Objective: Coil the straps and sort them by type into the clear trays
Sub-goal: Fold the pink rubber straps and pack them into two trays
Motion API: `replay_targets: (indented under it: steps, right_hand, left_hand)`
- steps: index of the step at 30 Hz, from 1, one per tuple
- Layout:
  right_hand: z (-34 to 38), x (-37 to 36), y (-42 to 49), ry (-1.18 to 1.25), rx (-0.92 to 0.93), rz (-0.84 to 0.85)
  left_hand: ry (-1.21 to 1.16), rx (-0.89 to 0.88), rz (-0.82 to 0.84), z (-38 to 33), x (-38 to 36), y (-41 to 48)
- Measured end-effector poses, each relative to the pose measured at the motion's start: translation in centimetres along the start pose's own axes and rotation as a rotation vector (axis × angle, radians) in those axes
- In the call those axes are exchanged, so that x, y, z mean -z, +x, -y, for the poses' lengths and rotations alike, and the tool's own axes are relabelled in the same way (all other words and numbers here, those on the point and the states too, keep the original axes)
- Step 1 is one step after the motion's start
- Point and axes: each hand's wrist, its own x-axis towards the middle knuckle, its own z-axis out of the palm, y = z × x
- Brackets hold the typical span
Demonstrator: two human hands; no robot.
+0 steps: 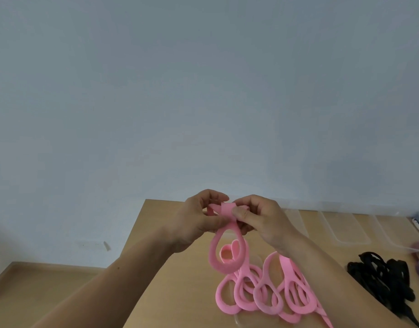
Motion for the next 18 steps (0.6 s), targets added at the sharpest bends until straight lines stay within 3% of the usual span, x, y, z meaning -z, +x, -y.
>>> replay_targets:
  steps: [6, 18]
  right_hand:
    - [0.0, -0.3, 0.1, 0.06, 0.014, -0.019]
    - [-0.5, -0.4, 0.3, -0.049, 0.139, -0.005]
  left_hand:
    - [-0.051, 0.11, 0.14, -0.4, 0.5, 0.0]
    - [-0.223, 0.202, 0.132, -1.0, 1.2, -0.1]
